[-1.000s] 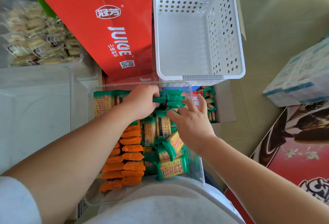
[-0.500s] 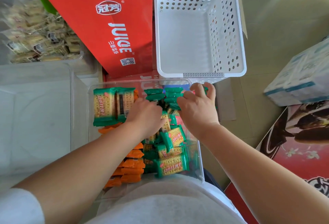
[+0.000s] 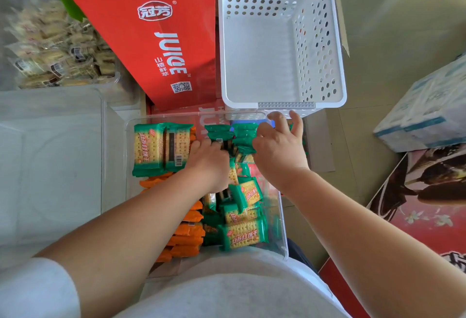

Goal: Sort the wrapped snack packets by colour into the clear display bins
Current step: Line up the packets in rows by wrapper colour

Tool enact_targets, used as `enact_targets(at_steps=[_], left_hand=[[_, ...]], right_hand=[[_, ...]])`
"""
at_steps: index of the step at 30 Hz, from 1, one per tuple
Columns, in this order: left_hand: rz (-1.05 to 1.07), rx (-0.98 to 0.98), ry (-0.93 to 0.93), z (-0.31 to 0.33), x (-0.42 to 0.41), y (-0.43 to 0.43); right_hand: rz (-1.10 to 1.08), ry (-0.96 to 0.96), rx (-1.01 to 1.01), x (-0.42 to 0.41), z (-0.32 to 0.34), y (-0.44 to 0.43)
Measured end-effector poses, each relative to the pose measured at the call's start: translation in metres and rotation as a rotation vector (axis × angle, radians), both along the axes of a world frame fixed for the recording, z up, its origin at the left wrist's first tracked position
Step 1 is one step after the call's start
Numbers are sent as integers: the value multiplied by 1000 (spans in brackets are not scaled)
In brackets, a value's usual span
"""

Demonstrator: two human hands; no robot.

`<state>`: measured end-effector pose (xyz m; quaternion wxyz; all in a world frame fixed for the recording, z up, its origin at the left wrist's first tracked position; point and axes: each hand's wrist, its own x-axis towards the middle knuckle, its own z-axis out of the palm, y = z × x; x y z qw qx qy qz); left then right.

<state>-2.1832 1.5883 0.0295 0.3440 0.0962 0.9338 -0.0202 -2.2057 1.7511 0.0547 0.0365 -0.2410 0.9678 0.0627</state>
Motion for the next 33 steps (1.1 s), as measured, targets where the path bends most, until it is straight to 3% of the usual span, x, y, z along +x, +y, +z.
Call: enact_targets(at_steps=[8, 15, 19, 23, 27, 33], left_hand=[[34, 154, 74, 26, 19, -9], [162, 369, 398, 31, 62, -34], [189, 393, 479, 31, 74, -38], [231, 408, 446, 35, 77, -40], [364, 439, 475, 49, 85, -44], [639, 504, 498, 85, 87, -68]], right_hand=[[144, 35, 43, 3, 6, -10], [242, 78, -64, 13, 9, -4], [301, -288, 168, 26, 17, -16], [122, -565, 130, 37, 21, -31], [-27, -734, 37, 31, -1, -40], [-45, -802, 86, 26, -30, -47]])
